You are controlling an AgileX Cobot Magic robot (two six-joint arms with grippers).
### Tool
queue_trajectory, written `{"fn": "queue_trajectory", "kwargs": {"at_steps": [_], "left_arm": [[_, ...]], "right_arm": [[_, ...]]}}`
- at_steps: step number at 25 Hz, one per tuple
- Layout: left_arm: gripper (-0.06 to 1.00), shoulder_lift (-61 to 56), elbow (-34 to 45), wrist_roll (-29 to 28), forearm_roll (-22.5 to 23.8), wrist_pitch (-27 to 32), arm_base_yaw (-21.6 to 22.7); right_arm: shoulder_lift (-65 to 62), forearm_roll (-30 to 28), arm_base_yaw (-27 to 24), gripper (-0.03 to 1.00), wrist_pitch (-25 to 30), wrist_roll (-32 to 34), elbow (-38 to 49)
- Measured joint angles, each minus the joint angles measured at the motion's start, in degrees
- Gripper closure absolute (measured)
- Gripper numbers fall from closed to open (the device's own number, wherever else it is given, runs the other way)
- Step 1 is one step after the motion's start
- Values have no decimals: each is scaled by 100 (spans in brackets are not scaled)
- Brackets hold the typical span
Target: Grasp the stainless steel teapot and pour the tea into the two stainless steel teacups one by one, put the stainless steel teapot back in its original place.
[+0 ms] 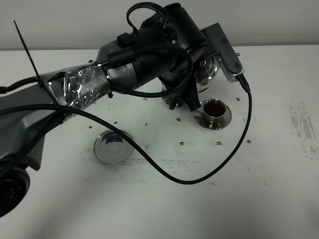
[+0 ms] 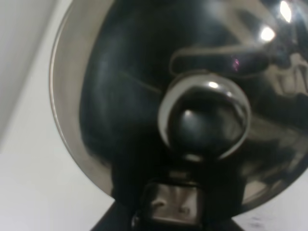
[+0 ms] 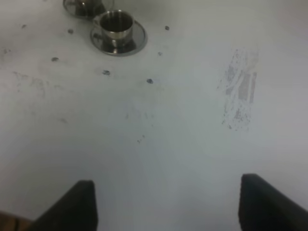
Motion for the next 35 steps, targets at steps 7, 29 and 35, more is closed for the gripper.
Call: {"fn": "queue_trajectory", "kwargs": {"at_steps": [7,29,35], "left_arm": [[77,-21,290,-111,-720,320,13],[77,-35,1883,-134,-1444,-679,24],[77,-305,1923,-136,-1420,-610,35]], "right_arm": [[0,0,0,38,0,0,0],[0,0,0,38,0,0,0],[0,0,0,38,0,0,0]]}}
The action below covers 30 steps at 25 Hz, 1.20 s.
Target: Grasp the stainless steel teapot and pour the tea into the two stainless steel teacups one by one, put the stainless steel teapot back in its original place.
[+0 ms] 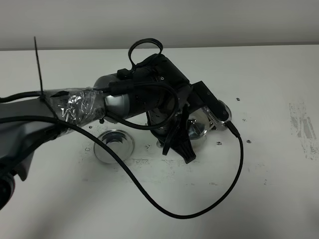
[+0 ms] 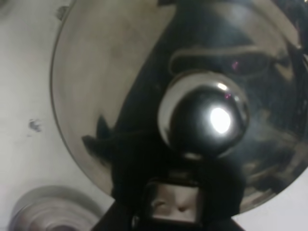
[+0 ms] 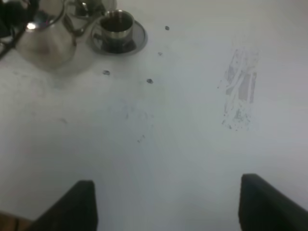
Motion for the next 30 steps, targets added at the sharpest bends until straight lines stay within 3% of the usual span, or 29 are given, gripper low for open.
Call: {"fn": "queue_trajectory", "kwargs": {"at_steps": [5,18,30], "left_arm": [[77,-513,196,-186,8,10,159],[77,-1831,2295,-1234,404,-626,1099],[77,-1980,3513,-1437,411,-1673,1481]], "right_arm": [[0,0,0,38,0,0,0],[0,34,0,38,0,0,0],[0,0,0,38,0,0,0]]}}
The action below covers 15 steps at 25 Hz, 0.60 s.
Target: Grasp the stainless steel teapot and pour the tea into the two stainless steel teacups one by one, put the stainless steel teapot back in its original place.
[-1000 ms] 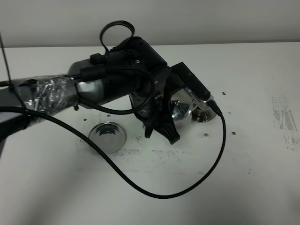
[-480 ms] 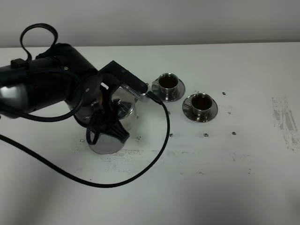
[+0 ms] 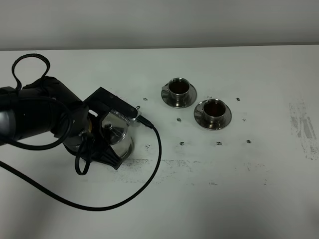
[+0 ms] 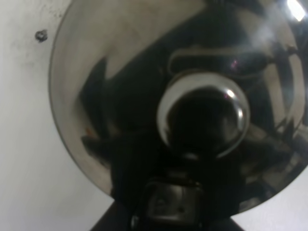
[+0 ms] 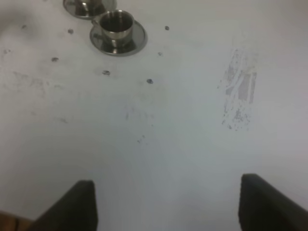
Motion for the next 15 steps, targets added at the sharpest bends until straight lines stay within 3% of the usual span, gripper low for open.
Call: {"fn": "queue_trajectory", "kwargs": {"at_steps": [5,15], "left_arm": [[77,0,268,-13,2,-458,77],[77,0,317,-13,19,-639,95]], "right_arm": [[0,34,0,38,0,0,0],[0,0,0,38,0,0,0]]}}
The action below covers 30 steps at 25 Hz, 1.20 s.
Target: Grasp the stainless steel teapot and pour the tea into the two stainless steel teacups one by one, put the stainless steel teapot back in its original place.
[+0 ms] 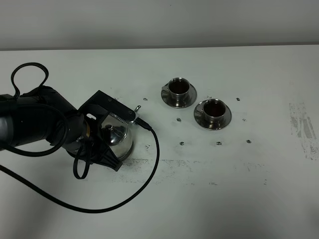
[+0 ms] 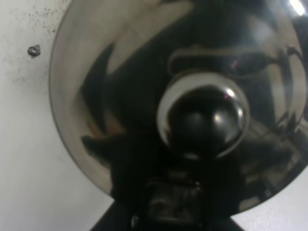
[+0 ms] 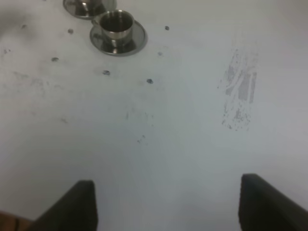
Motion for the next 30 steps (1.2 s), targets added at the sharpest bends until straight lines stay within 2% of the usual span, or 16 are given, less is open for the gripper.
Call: {"fn": "queue_trajectory", "kwargs": {"at_steps": [23,26,30], "left_arm": [[77,180,0,-171,22,1,46],[71,180,0,-171,22,1,46],[52,180,0,-176,22,1,46]], "right_arm": [[0,0,0,38,0,0,0],[0,0,0,38,0,0,0],[0,0,0,38,0,0,0]]}}
